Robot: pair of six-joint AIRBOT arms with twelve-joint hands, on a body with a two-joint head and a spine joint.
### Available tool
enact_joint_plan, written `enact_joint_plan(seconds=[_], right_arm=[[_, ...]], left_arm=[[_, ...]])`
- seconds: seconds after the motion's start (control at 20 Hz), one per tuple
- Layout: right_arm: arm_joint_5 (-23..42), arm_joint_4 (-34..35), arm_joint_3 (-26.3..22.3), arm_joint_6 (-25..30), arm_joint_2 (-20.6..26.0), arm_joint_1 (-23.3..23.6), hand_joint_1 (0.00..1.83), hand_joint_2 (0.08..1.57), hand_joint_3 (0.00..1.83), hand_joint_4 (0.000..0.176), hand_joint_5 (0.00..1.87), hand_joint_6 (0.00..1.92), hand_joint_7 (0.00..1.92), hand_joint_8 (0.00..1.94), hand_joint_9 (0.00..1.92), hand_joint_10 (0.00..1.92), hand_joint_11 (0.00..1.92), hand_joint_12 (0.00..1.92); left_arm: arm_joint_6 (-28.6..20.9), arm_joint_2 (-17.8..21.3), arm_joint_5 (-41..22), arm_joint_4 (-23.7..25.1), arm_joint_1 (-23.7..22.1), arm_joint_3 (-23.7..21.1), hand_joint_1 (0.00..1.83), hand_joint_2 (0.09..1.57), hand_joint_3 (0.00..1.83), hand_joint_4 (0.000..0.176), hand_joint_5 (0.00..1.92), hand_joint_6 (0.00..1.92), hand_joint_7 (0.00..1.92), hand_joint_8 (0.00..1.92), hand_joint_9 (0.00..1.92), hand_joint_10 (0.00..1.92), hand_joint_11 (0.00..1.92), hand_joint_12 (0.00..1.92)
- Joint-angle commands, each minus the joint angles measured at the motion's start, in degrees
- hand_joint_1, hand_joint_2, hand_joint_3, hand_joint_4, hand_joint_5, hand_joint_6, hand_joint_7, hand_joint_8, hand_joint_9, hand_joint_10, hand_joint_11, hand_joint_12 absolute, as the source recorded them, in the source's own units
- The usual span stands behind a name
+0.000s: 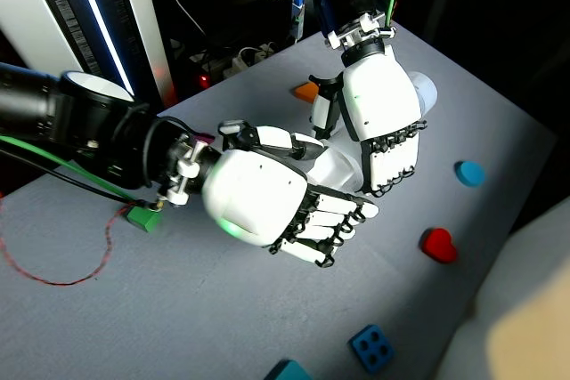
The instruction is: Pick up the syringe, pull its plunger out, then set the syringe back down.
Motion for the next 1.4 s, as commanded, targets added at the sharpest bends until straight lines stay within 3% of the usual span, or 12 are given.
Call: enact_joint_plan(seconds=[0.0,0.35,0.55,0.75,1.35], right_arm=[[-4.47,-2.70,0.15,0.85,-0.23,0.69,1.03,1.00,0.00,0.000,0.46,0.01,0.61,0.02,0.54,0.03,0.07,1.11],[-4.63,-2.35,0.14,5.69,-1.17,0.33,1.05,1.00,0.00,0.000,0.47,0.01,0.59,0.01,0.54,0.02,0.07,1.11],[-5.27,-8.90,1.27,11.35,-2.00,-0.25,1.05,0.99,0.00,0.000,0.48,0.02,0.61,0.01,0.55,0.02,0.08,1.11],[-5.02,-13.87,3.62,12.91,-2.86,-0.78,1.09,0.98,0.00,0.000,0.50,0.02,0.63,0.01,0.57,0.03,0.09,1.11],[-6.49,-14.25,4.28,13.56,-2.38,-0.41,1.10,1.00,0.01,0.000,0.50,0.01,0.61,0.00,0.54,0.01,0.08,1.10]], left_arm=[[0.16,0.30,1.59,4.11,-0.96,0.06,1.48,1.20,0.00,0.000,0.79,1.04,0.77,1.41,0.68,1.46,0.63,1.73],[0.16,0.39,1.65,4.11,-0.94,0.09,1.48,1.21,0.00,0.000,0.76,1.07,0.77,1.41,0.65,1.47,0.65,1.74],[0.15,0.50,1.65,4.10,-0.93,0.11,1.48,1.20,0.00,0.000,0.81,1.03,0.75,1.43,0.68,1.47,0.61,1.72],[0.15,0.62,1.65,4.10,-0.90,0.22,1.48,1.20,0.00,0.000,0.78,1.03,0.75,1.42,0.67,1.47,0.70,1.70],[0.15,0.72,1.64,4.10,-0.90,0.31,1.48,1.21,0.00,0.000,0.79,1.07,0.74,1.43,0.64,1.50,0.64,1.73]])
